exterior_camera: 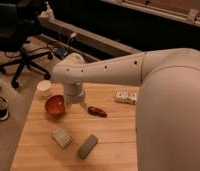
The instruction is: Drag the ceramic bowl in a circle
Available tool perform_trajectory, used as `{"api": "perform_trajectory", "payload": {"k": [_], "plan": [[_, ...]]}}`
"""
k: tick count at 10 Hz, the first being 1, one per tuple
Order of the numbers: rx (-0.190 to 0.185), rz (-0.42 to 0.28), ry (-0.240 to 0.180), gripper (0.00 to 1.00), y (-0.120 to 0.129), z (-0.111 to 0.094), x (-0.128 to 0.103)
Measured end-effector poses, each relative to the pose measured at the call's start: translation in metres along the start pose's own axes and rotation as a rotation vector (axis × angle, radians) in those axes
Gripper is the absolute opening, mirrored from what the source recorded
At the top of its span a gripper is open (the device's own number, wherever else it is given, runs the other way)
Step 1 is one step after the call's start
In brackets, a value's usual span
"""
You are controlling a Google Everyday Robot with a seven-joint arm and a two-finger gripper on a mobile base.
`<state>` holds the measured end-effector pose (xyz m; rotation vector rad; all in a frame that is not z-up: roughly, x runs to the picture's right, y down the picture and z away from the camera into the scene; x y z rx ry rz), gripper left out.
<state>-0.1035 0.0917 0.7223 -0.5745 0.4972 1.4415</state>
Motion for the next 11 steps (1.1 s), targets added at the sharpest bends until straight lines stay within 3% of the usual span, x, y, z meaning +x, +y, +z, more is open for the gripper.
{"api": "perform_trajectory", "payload": {"k": [2, 7, 9, 11], "plan": [[-0.012, -0.033, -0.028, 0.65, 0.005, 0.007, -0.024], [-0.057, -0.165, -0.034, 0.65, 0.051, 0.054, -0.069], [-0.042, -0.209, -0.047, 0.65, 0.068, 0.075, -0.085], [0.003, -0.229, -0.06, 0.65, 0.072, 0.089, -0.097]]}}
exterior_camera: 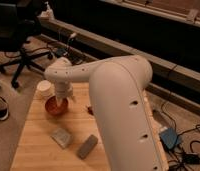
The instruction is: Drag the ceramic bowl in a circle
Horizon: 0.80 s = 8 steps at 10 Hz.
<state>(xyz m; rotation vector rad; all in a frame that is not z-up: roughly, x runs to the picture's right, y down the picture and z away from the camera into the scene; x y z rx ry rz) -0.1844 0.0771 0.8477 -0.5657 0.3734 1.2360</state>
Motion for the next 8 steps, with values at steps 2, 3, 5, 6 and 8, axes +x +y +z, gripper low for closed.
{"api": "perform_trajectory", "payload": {"k": [2, 3, 5, 6, 8], "plan": [[0.033, 0.006, 0.014, 0.55, 0.0, 0.017, -0.003], [0.037, 0.014, 0.019, 0.47, 0.0, 0.022, -0.003], [0.029, 0.036, 0.034, 0.25, -0.001, 0.033, -0.002], [0.025, 0.042, 0.035, 0.17, -0.002, 0.035, -0.003], [0.024, 0.052, 0.037, 0.01, -0.005, 0.039, -0.006]]}}
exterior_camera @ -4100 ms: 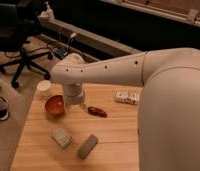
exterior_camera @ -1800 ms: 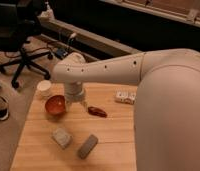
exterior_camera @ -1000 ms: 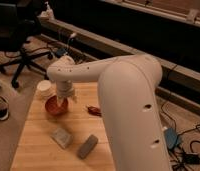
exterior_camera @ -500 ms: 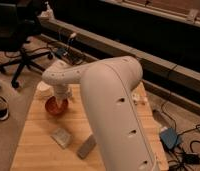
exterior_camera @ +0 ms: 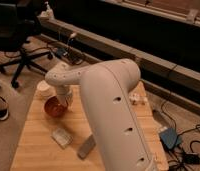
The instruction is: Drag the ceramic bowl in a circle
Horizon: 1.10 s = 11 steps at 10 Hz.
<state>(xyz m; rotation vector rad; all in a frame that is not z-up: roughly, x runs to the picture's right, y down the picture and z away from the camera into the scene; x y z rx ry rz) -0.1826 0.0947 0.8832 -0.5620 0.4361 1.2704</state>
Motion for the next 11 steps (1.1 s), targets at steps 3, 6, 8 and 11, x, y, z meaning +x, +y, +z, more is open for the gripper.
{"api": "perform_trajectory", "payload": {"k": [3, 6, 8, 11], "plan": [[0.024, -0.023, -0.005, 0.0, 0.002, 0.003, -0.01], [0.054, -0.05, -0.026, 0.0, 0.004, -0.002, -0.027], [0.084, -0.057, -0.04, 0.0, -0.002, -0.005, -0.043], [0.143, -0.034, -0.021, 0.0, -0.033, 0.003, -0.055]]}}
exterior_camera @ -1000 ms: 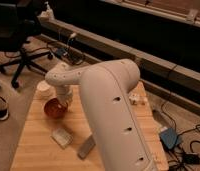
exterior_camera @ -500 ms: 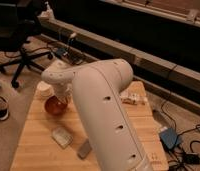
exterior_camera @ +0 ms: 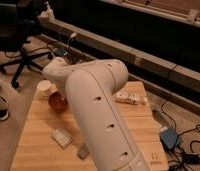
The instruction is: Drag the ceramic bowl in a circle
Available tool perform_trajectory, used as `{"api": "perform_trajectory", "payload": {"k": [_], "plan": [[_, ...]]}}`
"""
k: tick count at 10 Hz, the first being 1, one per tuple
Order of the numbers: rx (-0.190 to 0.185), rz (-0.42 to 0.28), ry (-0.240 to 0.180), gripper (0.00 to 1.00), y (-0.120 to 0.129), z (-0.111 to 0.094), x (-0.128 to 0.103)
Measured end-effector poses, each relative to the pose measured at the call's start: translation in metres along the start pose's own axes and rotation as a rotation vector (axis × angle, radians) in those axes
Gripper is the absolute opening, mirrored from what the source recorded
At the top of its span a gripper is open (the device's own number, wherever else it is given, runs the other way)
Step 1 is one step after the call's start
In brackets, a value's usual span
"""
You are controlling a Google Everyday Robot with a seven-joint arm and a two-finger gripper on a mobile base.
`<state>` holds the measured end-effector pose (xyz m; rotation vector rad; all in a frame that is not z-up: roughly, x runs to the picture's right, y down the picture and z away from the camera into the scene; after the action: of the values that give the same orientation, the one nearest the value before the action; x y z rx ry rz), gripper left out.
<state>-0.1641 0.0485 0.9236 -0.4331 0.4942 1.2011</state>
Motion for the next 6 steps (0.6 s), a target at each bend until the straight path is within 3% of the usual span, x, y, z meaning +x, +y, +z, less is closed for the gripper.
{"api": "perform_trajectory", "payload": {"k": [4, 6], "plan": [[0.054, 0.085, 0.053, 0.0, -0.055, 0.018, 0.001], [0.096, 0.129, 0.076, 0.0, -0.092, 0.017, 0.017]]}}
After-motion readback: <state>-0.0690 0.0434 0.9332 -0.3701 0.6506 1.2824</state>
